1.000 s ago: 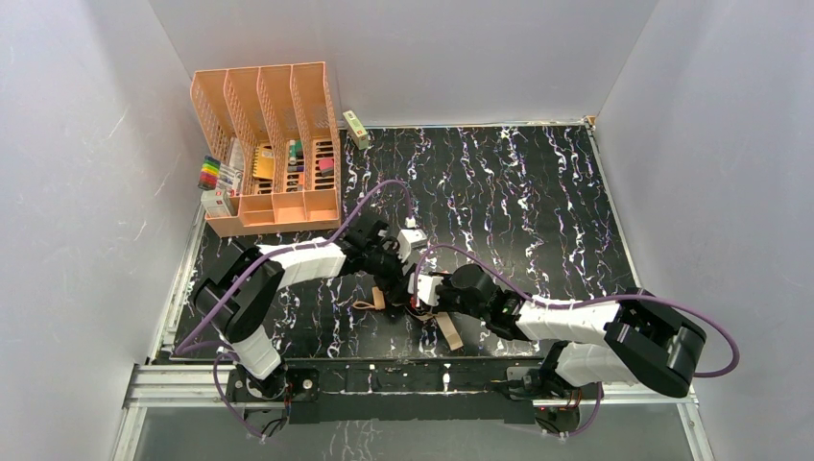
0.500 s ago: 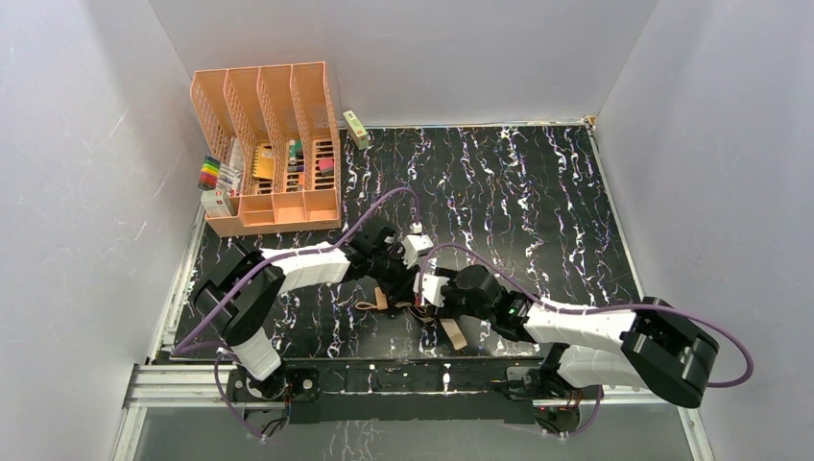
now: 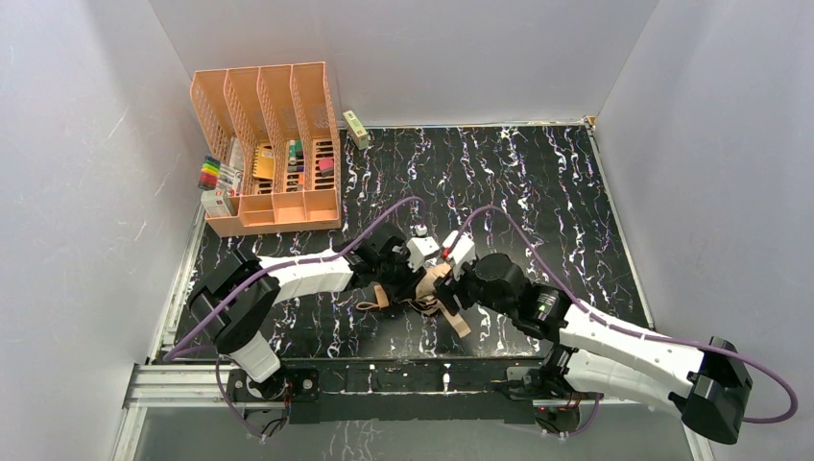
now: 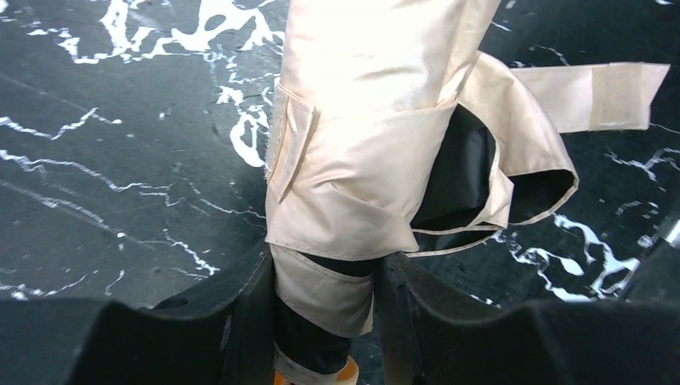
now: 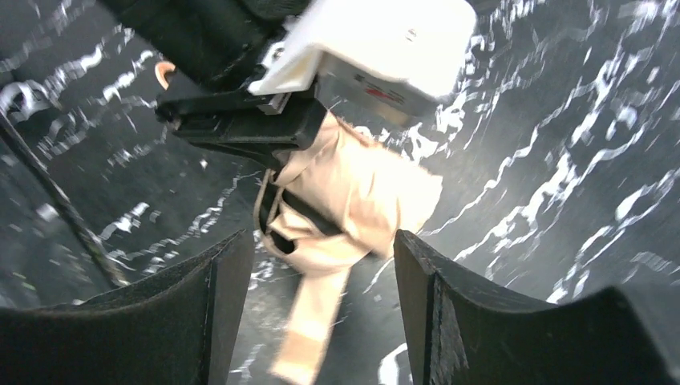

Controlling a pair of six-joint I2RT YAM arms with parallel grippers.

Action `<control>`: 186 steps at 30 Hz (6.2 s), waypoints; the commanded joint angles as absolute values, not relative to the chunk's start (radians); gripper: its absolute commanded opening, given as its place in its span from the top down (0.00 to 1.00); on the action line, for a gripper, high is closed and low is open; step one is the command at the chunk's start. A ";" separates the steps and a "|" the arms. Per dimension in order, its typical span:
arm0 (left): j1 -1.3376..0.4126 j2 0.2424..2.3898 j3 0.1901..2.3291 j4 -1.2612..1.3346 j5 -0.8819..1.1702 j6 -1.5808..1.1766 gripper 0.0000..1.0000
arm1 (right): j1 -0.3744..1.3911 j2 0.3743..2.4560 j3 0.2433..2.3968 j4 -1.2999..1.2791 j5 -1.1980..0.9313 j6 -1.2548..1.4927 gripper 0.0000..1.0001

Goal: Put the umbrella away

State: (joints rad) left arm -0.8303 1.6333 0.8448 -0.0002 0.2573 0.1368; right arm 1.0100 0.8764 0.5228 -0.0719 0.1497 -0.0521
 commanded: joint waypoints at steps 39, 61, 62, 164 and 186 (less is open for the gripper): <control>-0.962 1.683 0.848 -0.123 -0.169 0.050 1.00 | 0.998 1.377 0.684 -0.627 0.492 1.276 0.41; -0.971 1.729 0.889 -0.159 -0.221 -0.032 1.00 | 0.999 1.344 0.578 -0.495 0.387 1.173 1.00; -0.971 1.737 0.900 -0.166 -0.227 -0.050 1.00 | 0.998 1.328 0.570 -0.484 0.360 1.172 1.00; -1.201 1.739 0.475 0.661 -0.567 0.836 1.00 | 0.560 1.782 1.184 -0.523 -0.741 -0.784 0.20; -1.210 1.581 0.527 0.599 -0.635 0.622 0.60 | 0.591 1.869 1.109 -0.424 -0.472 -0.736 0.63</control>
State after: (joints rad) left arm -1.2064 1.6871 0.5034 0.7216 -0.6209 0.7776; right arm 0.5877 1.8225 1.1427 -0.4641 -0.6949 -0.7033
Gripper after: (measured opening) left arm 0.342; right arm 0.544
